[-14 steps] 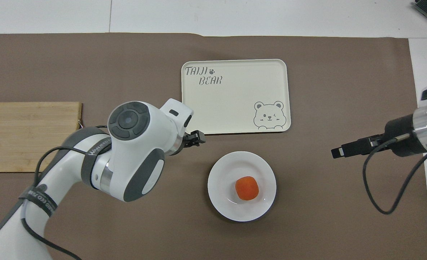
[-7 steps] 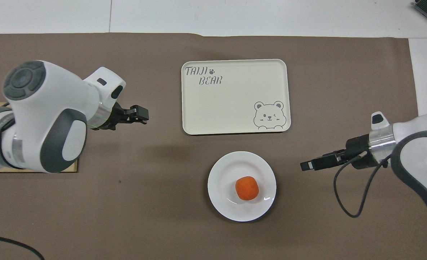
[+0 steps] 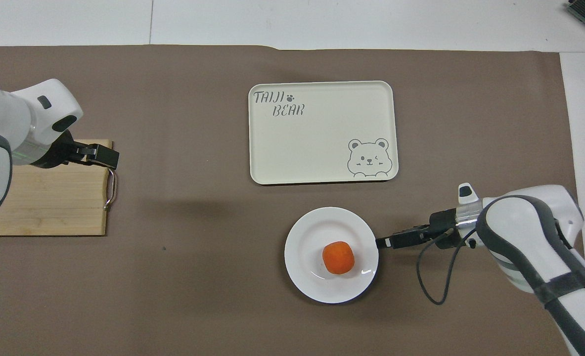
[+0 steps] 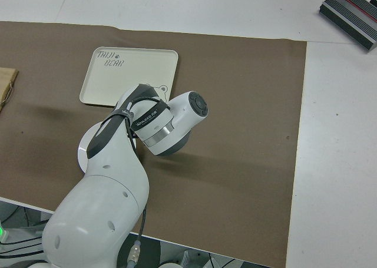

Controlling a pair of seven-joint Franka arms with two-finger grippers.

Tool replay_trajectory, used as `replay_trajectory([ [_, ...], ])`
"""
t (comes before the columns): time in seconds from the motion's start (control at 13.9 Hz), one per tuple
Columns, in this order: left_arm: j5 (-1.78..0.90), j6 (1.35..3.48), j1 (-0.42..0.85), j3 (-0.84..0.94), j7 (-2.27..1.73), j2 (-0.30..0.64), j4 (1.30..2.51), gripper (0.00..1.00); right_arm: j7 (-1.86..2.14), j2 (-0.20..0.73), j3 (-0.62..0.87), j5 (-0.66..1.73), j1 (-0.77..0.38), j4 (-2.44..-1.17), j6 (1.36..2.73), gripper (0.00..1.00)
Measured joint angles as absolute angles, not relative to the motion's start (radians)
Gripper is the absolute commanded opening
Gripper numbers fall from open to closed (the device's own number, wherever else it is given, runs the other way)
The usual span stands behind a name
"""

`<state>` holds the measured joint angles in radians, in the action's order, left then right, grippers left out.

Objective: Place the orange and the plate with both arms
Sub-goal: 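Retract the left gripper while the right gripper reaches the plate rim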

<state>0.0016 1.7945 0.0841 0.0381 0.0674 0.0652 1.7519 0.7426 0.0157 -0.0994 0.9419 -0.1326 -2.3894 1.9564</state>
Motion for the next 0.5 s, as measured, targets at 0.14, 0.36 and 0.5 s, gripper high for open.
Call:
replay_trajectory([
  [0.14, 0.023, 1.679, 0.084, 0.032, 0.098, 0.055, 1.669, 1.00, 0.761, 0.046, -0.099, 0.970, -0.147, -2.410, 1.973, 1.00],
  [0.36, 0.027, 1.565, 0.083, 0.016, 0.113, 0.050, 1.566, 1.00, 0.765, 0.054, -0.099, 1.012, -0.170, -2.438, 2.005, 1.00],
  [0.5, 0.027, 1.559, 0.083, 0.017, 0.113, 0.050, 1.556, 1.00, 0.765, 0.056, -0.099, 1.028, -0.184, -2.457, 2.017, 1.00],
])
